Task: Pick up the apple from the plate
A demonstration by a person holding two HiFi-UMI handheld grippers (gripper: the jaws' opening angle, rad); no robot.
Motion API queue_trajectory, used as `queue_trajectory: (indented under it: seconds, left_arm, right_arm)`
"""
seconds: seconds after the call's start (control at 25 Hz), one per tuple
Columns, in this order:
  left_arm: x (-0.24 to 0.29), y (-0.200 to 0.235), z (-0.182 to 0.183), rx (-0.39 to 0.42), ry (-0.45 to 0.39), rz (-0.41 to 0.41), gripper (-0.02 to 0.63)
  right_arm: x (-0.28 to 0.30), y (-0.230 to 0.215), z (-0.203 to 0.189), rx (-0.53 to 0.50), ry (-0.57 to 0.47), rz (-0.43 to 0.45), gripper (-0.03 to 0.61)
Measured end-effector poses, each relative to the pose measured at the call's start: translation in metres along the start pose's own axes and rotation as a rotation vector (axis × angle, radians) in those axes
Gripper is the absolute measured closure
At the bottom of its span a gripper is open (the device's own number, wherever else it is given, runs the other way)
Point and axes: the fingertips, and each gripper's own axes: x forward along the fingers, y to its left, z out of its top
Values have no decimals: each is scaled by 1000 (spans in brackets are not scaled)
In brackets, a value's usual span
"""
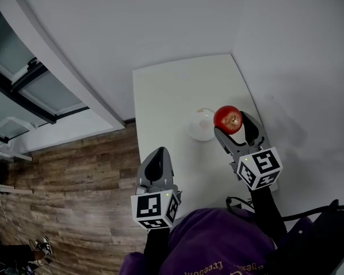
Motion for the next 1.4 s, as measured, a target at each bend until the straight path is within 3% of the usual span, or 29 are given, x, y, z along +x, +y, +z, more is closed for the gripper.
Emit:
queue_trajectory:
  seconds: [0.64, 1.4]
  left_arm:
    - [0, -11, 24, 20, -48, -25, 607]
    - [3, -18, 26, 29, -60, -8, 607]
  right_arm:
    - [-18, 2, 49, 36, -172, 7, 222]
    - [-16, -5, 48, 25, -179, 24, 222]
